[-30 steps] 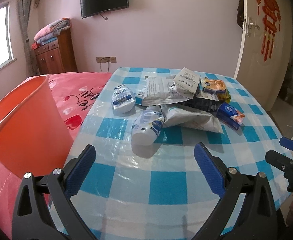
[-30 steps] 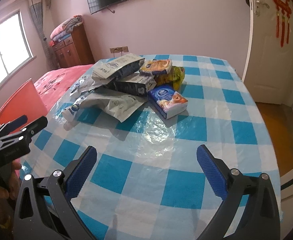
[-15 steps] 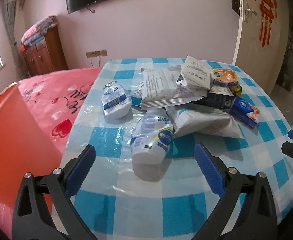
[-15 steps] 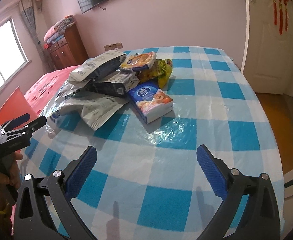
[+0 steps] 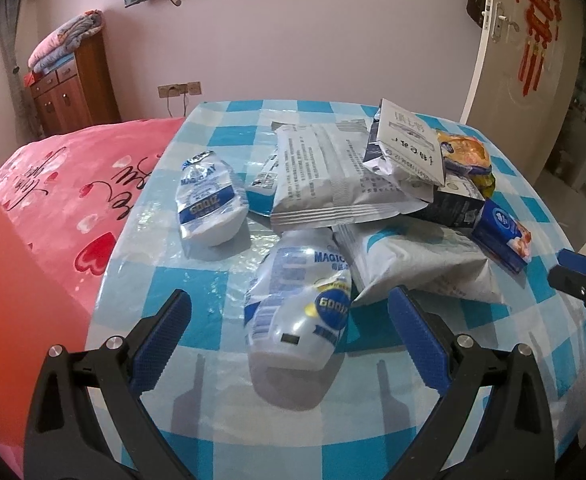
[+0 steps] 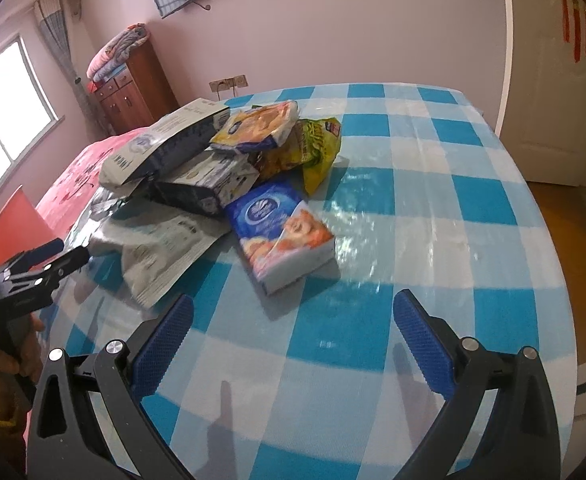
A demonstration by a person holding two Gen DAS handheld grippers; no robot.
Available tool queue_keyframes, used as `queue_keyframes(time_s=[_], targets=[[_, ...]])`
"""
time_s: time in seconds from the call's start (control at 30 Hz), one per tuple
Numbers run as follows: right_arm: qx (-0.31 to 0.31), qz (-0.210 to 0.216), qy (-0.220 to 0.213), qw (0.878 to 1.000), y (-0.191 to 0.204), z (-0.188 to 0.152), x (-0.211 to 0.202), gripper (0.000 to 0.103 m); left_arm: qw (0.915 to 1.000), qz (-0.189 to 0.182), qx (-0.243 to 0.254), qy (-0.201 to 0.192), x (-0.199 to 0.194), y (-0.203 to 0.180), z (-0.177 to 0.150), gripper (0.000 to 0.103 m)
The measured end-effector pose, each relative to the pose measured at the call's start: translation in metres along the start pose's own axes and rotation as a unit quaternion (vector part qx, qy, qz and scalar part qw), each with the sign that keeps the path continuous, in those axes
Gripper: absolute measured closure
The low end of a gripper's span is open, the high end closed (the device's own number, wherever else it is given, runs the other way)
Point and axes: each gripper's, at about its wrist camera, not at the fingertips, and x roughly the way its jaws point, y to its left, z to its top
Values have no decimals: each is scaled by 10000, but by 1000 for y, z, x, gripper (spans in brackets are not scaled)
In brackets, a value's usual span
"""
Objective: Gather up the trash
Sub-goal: 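Approach the white Magic bottle with the left tool while the right tool approaches a white bag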
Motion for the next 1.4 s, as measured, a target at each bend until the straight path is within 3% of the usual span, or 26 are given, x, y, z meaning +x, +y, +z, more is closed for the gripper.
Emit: queue_keyframes(time_s=[0.67,0.73,0.93,1.13,1.4], targets=[[-166,475,127,9987,5,35,40,4,9999,-132,81,44,9,-1,3,7],[-162,479,133,9986,4,38,43,4,9998,-185,75,30,9,0,2,13],[-254,339,165,9990,5,40,50,5,9997,-248,65,29,8,1,-1,18],[-240,280,93,9993,7,40,46,5,9992,-381,132,-12,3,0,-1,18],[-473,880,-160,9949,42,34,21,5,9990,-424,144,-23,0,5,-4,18]])
